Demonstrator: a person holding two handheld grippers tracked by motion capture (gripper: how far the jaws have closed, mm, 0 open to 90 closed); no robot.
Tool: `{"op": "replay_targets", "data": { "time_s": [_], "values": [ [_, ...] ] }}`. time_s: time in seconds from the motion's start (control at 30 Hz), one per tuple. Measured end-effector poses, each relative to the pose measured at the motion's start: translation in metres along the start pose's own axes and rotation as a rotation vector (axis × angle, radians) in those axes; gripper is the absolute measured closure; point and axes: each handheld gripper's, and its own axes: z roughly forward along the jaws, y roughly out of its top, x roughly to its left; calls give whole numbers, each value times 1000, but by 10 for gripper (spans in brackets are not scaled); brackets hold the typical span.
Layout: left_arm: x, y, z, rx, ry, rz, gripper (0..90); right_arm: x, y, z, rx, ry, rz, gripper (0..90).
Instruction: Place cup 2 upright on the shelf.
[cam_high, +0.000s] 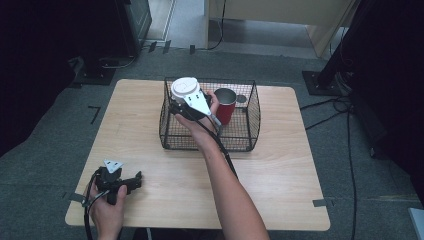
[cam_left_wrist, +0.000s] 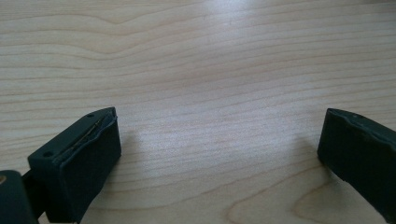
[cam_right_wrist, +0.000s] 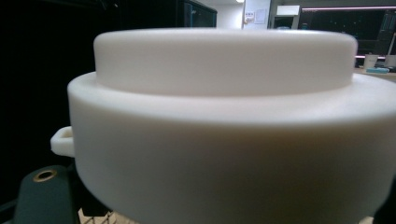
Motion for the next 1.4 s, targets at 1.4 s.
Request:
{"op": "replay_targets", "data": {
  "time_s": [1.4],
  "values": [
    [0, 0, 0, -1, 0, 0, 0, -6, -26, 48, 112, -44, -10, 161]
  ]
}}
